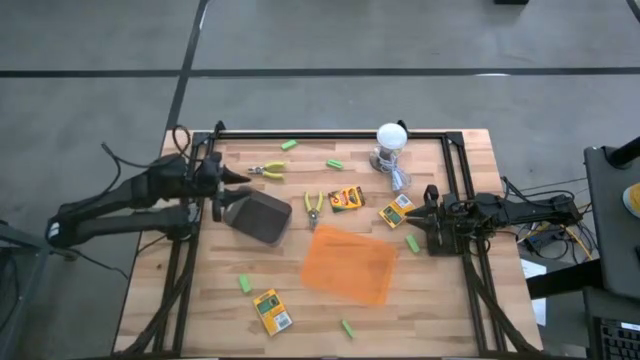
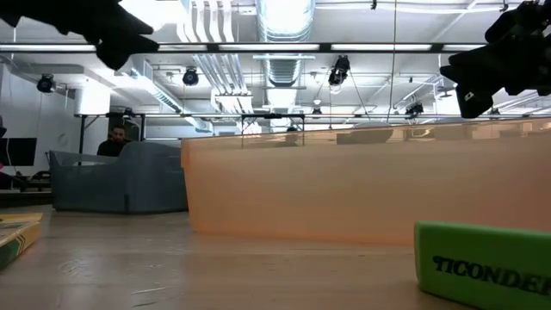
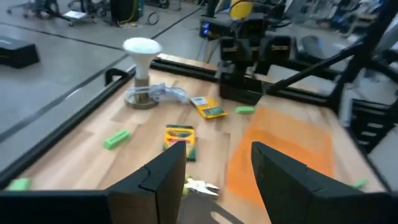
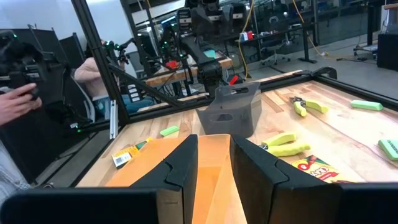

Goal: Pick & Place School Supplies
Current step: Put the top pliers into the black bin

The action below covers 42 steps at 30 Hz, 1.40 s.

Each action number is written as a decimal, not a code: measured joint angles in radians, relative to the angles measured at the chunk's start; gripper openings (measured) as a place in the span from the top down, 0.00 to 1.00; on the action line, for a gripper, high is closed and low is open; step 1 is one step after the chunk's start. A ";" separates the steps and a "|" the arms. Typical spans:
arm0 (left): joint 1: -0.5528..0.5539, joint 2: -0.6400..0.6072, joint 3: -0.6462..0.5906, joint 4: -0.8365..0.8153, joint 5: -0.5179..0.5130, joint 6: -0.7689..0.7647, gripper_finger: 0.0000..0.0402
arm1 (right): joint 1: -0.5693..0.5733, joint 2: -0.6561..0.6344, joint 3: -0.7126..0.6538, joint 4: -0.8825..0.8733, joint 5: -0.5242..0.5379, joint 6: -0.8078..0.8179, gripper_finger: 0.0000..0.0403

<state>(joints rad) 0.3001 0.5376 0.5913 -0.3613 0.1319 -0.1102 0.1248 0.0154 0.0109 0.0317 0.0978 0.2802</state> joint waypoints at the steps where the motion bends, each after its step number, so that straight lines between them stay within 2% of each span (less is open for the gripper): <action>1: 0.000 0.023 0.016 -0.008 -0.021 0.001 0.53 | 0.000 0.000 0.000 0.000 0.000 0.000 0.77; 5: 0.006 0.122 0.065 -0.028 -0.090 -0.034 0.53 | 0.000 0.000 0.000 0.000 0.000 0.000 0.77; 10: 0.049 0.240 0.149 -0.036 -0.094 -0.041 0.53 | 0.000 0.000 0.000 0.000 0.000 0.000 0.77; 15: 0.134 0.349 0.268 -0.116 -0.057 -0.095 0.53 | 0.000 0.000 0.000 0.000 0.000 0.000 0.77; 18: 0.200 0.417 0.333 -0.223 -0.017 -0.096 0.53 | 0.000 0.000 0.000 0.000 0.000 0.000 0.77; 24: 0.310 0.530 0.433 -0.281 0.082 0.038 0.53 | 0.000 0.000 0.000 0.000 0.000 0.000 0.77; 31: 0.441 0.684 0.472 -0.332 0.177 0.039 0.53 | 0.000 0.000 0.000 0.000 0.000 0.000 0.77; 36: 0.491 0.795 0.479 -0.332 0.273 0.150 0.53 | 0.000 0.000 0.000 0.000 0.000 0.000 0.77; 42: 0.497 0.894 0.489 -0.328 0.266 0.281 0.53 | 0.000 0.000 0.000 0.000 0.000 0.000 0.77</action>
<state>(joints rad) 0.7967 1.4314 1.0799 -0.6891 0.3979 0.1712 0.1249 0.0154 0.0108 0.0319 0.0978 0.2802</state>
